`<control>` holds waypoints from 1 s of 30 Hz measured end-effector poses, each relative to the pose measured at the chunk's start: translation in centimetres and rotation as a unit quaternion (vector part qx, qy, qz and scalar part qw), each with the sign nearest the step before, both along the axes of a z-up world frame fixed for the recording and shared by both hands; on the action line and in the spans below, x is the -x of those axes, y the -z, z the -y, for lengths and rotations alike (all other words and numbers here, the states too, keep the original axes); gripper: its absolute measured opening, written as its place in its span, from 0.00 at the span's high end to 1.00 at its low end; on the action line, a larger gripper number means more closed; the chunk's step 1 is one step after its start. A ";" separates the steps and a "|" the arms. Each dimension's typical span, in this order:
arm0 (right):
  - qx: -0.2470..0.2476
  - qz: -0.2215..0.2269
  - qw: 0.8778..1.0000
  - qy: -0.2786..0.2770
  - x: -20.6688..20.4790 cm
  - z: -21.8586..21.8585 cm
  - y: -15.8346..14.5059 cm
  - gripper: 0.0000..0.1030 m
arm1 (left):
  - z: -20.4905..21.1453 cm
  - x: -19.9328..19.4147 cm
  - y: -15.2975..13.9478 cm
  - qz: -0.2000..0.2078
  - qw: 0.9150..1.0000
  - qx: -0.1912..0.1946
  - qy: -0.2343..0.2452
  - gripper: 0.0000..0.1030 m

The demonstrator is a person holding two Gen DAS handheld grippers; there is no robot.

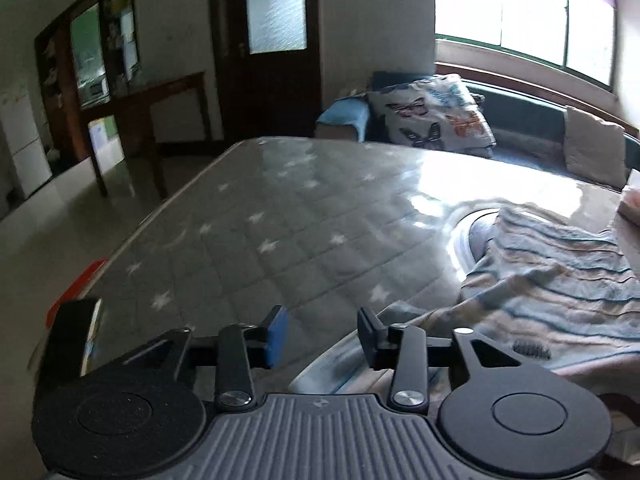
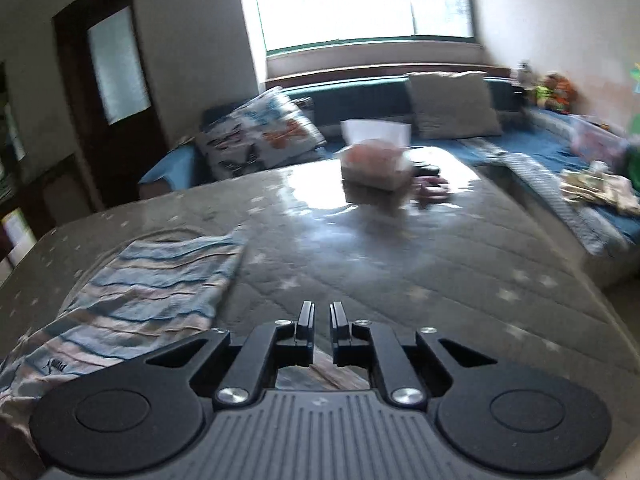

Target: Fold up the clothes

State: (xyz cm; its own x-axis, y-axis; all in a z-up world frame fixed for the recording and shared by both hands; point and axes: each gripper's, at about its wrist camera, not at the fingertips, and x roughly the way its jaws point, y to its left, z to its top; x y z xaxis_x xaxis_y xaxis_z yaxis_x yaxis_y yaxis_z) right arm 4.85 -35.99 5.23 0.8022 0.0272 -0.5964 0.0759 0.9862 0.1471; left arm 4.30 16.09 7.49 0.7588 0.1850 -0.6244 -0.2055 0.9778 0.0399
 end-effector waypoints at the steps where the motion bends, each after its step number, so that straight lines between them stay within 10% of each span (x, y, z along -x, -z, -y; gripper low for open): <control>1: 0.001 -0.004 1.000 -0.010 -0.7 -0.5 0.2 0.92 | 0.5 -0.6 0.0 0.001 1.000 0.001 0.008 0.58; 16: 0.022 -0.096 0.991 -0.090 -14.3 -5.2 6.2 0.92 | 7.5 -12.8 4.2 -0.037 0.994 0.000 0.100 0.51; 30: -0.037 -0.072 0.979 -0.186 -17.8 -10.4 5.5 0.84 | 6.6 -13.8 5.7 -0.047 0.995 0.017 0.082 0.47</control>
State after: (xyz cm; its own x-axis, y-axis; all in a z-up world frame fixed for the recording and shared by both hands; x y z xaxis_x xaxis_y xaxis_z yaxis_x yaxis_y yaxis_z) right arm 22.63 -25.63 -0.31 0.6371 0.3487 -0.6874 -0.2607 0.9367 0.2336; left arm 18.06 9.49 1.77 0.7150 0.0398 -0.6980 -0.0393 0.9991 0.0167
